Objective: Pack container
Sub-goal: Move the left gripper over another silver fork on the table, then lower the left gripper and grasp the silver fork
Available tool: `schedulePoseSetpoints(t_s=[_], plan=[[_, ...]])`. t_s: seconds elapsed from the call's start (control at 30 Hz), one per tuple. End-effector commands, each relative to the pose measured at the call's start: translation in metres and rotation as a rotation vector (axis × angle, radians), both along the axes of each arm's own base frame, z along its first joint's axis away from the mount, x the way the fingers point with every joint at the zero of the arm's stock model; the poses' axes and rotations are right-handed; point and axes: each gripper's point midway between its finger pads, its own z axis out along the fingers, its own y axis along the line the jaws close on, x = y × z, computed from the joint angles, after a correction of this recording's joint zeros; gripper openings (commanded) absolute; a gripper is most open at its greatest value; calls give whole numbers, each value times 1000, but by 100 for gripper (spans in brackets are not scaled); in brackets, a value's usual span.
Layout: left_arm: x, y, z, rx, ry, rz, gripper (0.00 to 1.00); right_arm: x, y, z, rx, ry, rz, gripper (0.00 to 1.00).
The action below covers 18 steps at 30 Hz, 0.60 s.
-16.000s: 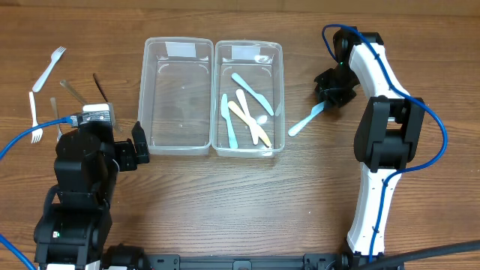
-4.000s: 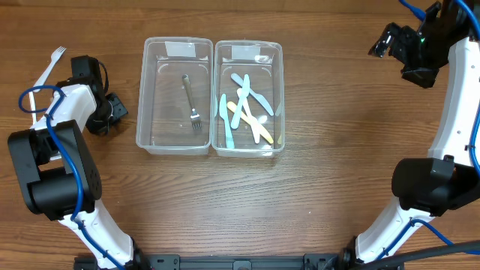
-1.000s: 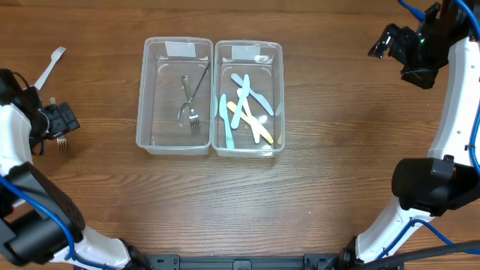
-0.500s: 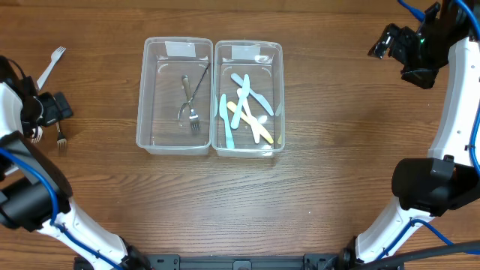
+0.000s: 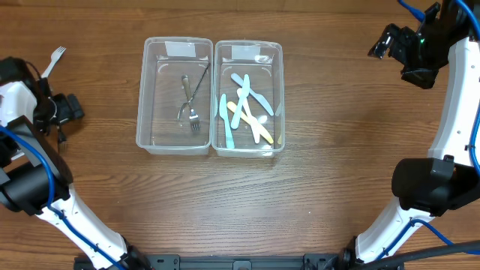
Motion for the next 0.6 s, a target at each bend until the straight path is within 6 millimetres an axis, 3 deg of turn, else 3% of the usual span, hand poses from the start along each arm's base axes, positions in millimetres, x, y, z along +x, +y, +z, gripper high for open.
schedulePoseSetpoints(t_s=[0.0, 0.47, 0.57], plan=[[9, -11, -14, -11, 17, -45, 100, -2, 1, 5, -2, -15, 11, 100], [-1, -22, -26, -40, 70, -50, 95, -3, 1, 5, -2, -13, 11, 100], [-4, -23, -29, -44, 76, -48, 90, -3, 1, 5, -1, -12, 11, 100]])
